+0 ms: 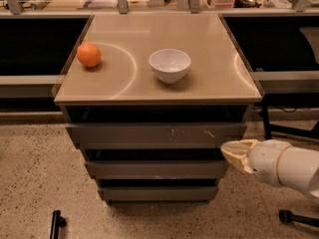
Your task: Open top drawer
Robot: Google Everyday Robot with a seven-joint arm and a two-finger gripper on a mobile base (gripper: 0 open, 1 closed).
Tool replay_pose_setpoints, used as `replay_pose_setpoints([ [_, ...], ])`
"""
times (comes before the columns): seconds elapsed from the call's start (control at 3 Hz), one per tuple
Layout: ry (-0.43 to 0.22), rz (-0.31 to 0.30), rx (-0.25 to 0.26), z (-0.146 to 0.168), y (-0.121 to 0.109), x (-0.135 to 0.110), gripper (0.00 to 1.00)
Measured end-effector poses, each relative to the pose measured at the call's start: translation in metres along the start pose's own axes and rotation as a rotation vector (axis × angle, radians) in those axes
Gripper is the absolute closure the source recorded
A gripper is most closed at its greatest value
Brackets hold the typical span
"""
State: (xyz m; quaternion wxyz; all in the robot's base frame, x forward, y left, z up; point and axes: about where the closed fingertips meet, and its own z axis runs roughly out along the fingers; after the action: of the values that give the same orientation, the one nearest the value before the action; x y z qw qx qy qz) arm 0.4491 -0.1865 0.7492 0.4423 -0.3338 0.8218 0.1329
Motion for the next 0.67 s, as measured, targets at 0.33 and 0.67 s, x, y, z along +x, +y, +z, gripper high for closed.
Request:
replay_pose_setpoints([
  [0.33,-0.065,-0.026,0.042,0.028,-0.013,-0.008,1.00],
  [0.67,-0.120,-0.057,0.081,0.052,-0.032,-0.024,1.00],
])
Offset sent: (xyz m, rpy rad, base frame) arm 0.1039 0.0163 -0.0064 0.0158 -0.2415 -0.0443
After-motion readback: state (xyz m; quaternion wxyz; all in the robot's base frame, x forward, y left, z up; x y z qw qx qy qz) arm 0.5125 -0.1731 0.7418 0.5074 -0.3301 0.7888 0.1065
